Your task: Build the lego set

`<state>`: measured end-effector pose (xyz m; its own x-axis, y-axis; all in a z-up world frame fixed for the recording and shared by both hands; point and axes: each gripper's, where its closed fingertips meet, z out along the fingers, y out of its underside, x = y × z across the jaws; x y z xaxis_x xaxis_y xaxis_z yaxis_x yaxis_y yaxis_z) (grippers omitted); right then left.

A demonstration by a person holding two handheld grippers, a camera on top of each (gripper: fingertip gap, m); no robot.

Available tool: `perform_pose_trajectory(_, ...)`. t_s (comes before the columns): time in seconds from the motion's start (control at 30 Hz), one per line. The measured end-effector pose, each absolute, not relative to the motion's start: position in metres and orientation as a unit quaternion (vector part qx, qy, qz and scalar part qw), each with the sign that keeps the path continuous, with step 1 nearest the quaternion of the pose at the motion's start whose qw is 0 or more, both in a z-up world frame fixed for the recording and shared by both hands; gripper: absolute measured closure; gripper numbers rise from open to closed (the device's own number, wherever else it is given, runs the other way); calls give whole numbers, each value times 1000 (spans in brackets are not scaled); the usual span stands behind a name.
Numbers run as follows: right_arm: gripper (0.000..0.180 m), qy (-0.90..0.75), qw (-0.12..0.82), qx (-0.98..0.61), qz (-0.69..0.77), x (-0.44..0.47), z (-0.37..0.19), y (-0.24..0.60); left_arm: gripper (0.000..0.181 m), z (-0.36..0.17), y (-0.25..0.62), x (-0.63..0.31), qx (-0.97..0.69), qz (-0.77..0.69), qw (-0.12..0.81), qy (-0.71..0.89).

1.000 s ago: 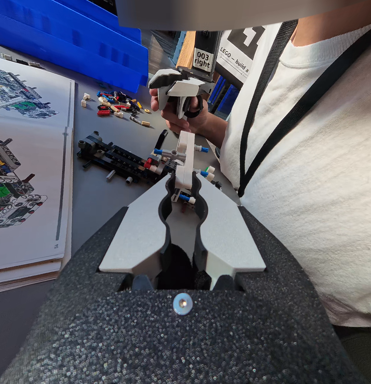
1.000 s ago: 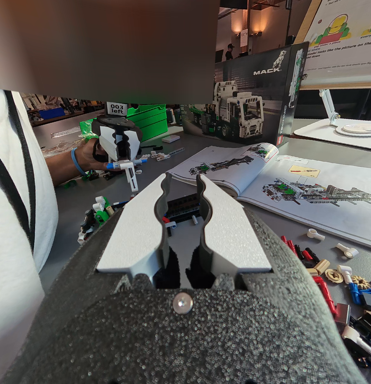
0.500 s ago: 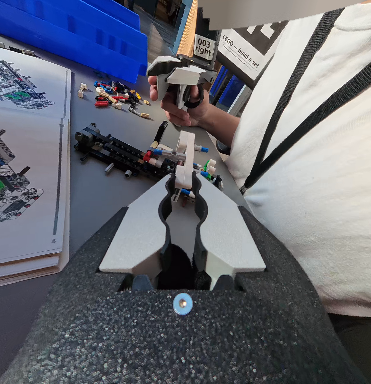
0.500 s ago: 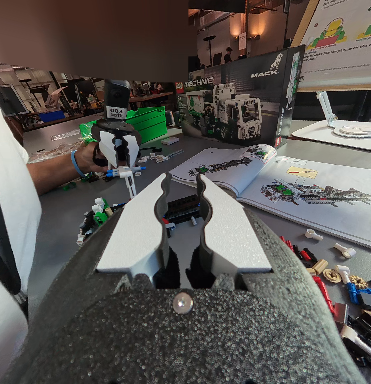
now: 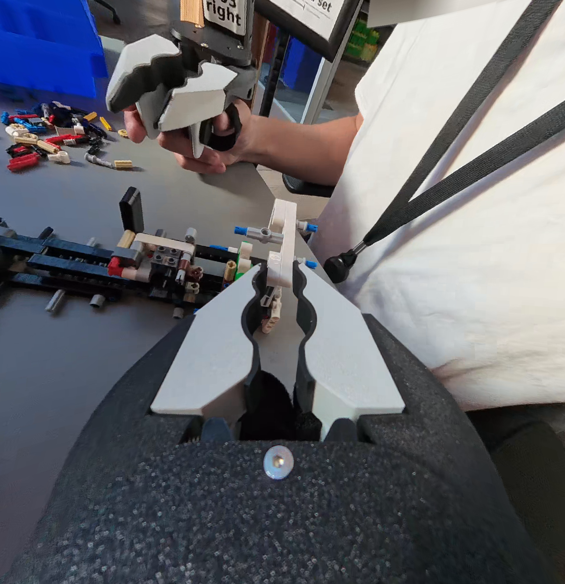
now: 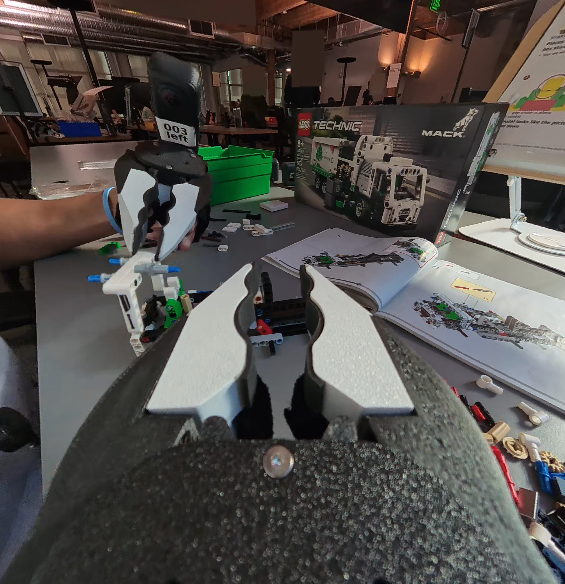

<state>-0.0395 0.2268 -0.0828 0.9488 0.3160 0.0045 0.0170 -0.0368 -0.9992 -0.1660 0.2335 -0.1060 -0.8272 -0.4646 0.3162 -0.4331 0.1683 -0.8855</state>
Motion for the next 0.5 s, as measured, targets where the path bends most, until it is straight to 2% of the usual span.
perform_pose_trajectory(0.3, 154, -157, 650, -714, 208, -102, -78, 209, 168, -115, 229, -161, -298, -541, 47, 785)
perform_pose_trajectory(0.5, 152, -207, 601, -749, 184, -128, -98, 206, 168, -117, 233, -159, -303, -531, 56, 789)
